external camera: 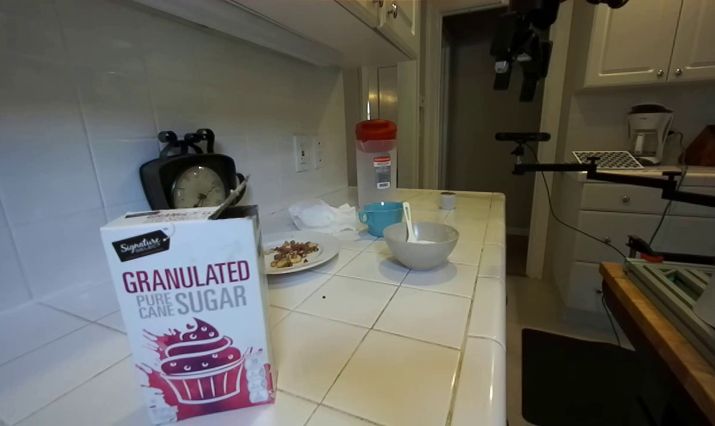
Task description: Move the container to the left
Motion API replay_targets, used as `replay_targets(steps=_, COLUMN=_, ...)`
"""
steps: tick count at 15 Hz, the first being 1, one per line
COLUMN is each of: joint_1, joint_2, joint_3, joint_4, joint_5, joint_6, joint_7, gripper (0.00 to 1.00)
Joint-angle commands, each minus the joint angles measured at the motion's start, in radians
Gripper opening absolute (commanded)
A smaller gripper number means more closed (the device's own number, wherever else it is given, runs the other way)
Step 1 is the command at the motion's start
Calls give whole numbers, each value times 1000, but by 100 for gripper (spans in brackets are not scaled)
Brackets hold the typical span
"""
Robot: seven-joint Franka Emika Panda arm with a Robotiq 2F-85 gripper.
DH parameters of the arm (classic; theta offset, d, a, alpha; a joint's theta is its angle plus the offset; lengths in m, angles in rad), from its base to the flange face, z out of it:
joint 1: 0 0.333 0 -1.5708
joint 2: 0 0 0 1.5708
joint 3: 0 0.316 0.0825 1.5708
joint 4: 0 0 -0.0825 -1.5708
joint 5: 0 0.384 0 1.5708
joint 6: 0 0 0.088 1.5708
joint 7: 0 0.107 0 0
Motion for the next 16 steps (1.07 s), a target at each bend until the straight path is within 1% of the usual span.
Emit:
replay_targets(steps=1, joint_1=-61, joint_2=58, joint_3=-23, joint_4=24, joint_5=39, joint_6=41, joint_7=97, gripper=100)
replay_targets(steps=6, joint_1=-150, joint_2=143, joint_3=-65, joint_4=66, joint_5=65, joint_6=120, joint_7=212, gripper=100)
replay_targets(steps=12, joint_1=-253, joint_2=241, joint_3=-164, joint_4=148, joint_5=59, joint_6=181, joint_7=340, gripper=100)
replay_targets(steps=14, joint_1=-277, joint_2=276, joint_3=-202, joint_4=167, joint_5=72, joint_6=205, joint_7=380, gripper=100)
replay_targets(steps=15, joint_1=-265, joint_2=236, joint_3=-197, joint_4=132, joint_5=35, joint_6=205, joint_7=326, gripper=100)
replay_targets(steps=16, joint_1=-272, joint_2=253, joint_3=-210, joint_4=142, joint_5=41, joint_6=207, joint_7=337, gripper=100)
